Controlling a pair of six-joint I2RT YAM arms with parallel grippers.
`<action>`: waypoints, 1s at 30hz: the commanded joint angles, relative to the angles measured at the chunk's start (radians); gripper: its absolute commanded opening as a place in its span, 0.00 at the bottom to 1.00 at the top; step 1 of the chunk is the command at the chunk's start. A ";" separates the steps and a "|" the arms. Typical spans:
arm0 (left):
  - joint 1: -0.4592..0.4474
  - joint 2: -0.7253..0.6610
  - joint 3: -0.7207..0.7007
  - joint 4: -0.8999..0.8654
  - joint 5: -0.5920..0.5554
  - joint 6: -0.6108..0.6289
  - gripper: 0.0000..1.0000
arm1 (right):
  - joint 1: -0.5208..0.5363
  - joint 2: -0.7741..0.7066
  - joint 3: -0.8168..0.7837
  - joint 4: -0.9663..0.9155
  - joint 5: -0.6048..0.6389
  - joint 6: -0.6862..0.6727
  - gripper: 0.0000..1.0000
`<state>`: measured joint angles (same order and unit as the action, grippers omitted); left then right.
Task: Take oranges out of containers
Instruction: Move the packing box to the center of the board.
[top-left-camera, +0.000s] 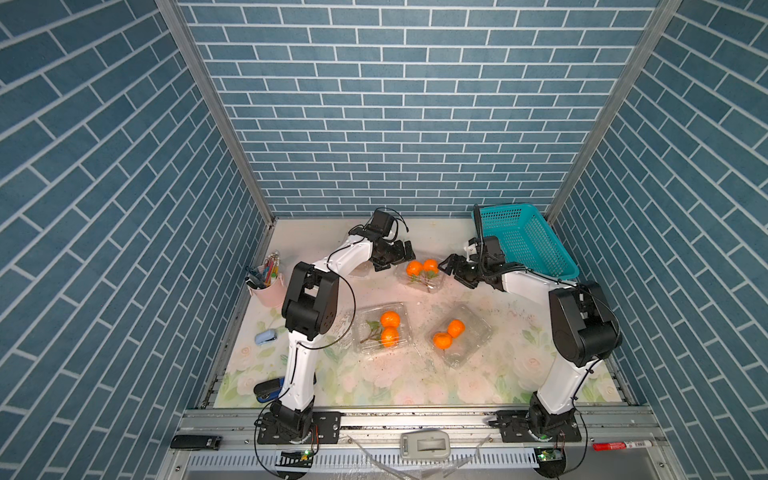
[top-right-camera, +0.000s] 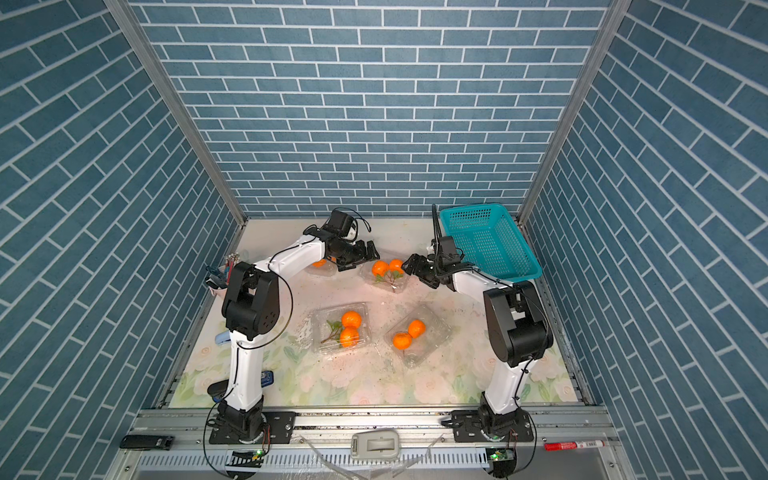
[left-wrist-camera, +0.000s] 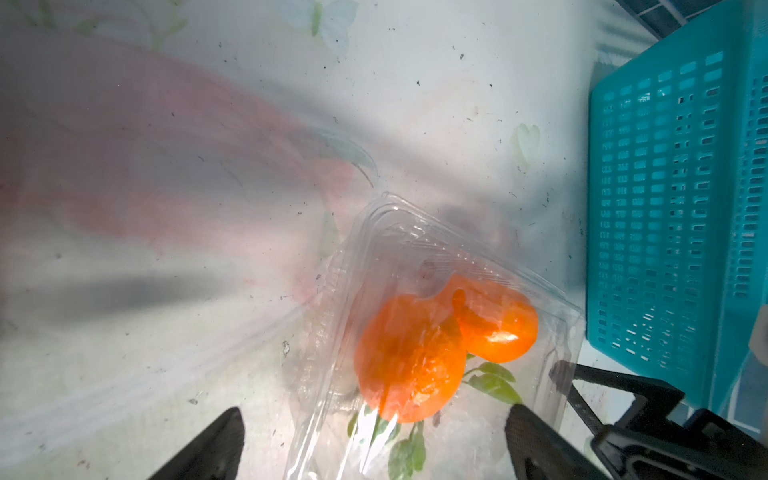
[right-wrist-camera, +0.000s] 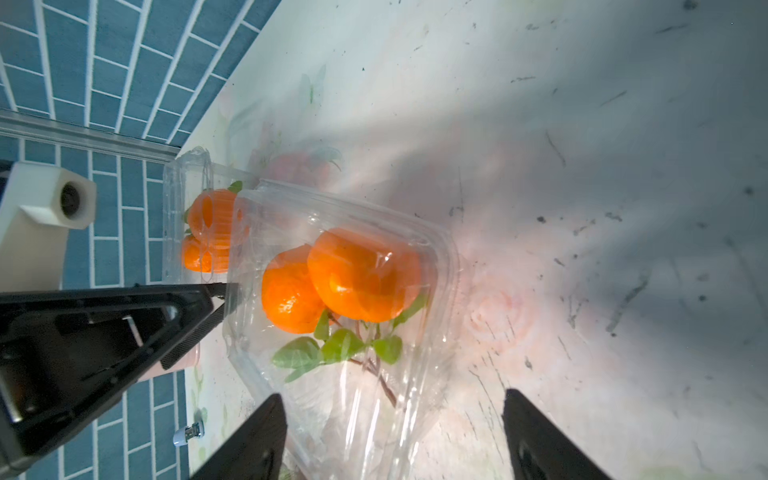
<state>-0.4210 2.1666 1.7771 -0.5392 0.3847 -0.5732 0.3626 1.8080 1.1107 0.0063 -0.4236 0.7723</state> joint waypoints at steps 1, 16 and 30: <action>0.004 -0.033 -0.036 0.070 0.022 0.043 0.99 | 0.008 -0.018 -0.020 0.105 -0.041 0.089 0.80; 0.005 -0.044 -0.095 0.203 0.136 -0.017 0.99 | 0.024 0.023 -0.054 0.290 -0.061 0.222 0.73; 0.016 -0.044 -0.099 0.188 0.114 -0.016 0.99 | 0.010 -0.056 -0.108 0.262 -0.038 0.189 0.73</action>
<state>-0.4099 2.1593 1.6871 -0.3527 0.4973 -0.5938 0.3763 1.7882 1.0107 0.2798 -0.4679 0.9638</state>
